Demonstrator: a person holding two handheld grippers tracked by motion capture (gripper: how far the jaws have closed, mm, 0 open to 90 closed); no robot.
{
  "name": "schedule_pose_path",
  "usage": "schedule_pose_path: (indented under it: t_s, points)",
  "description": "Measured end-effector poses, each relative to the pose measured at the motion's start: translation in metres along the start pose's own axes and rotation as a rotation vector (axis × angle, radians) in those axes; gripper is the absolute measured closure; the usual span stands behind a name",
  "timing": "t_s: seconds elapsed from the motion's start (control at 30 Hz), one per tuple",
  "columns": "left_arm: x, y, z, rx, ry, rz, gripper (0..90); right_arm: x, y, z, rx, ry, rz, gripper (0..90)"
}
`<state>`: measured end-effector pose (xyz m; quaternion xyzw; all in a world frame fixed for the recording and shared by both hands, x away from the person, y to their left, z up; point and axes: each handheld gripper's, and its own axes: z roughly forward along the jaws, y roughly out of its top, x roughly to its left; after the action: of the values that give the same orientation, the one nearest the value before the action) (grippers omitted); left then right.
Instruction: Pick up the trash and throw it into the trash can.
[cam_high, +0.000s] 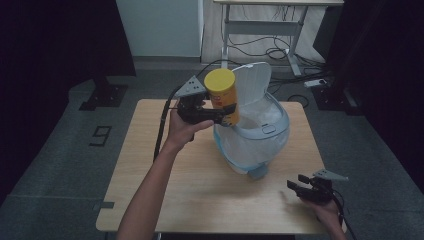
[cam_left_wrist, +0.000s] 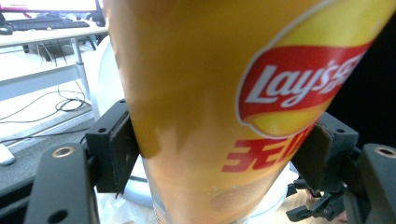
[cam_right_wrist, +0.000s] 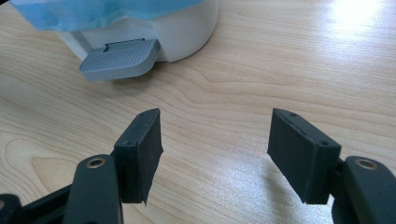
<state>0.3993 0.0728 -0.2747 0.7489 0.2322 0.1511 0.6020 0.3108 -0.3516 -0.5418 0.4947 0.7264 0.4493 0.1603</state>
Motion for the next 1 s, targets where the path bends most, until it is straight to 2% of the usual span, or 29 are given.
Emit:
schedule_pose_path:
  t_s: [1.0]
  points:
    - [-0.002, 0.021, 0.042, 0.007, -0.042, 0.008, 24.6, 0.001, -0.001, 0.003, 0.018, -0.005, -0.014, 34.5]
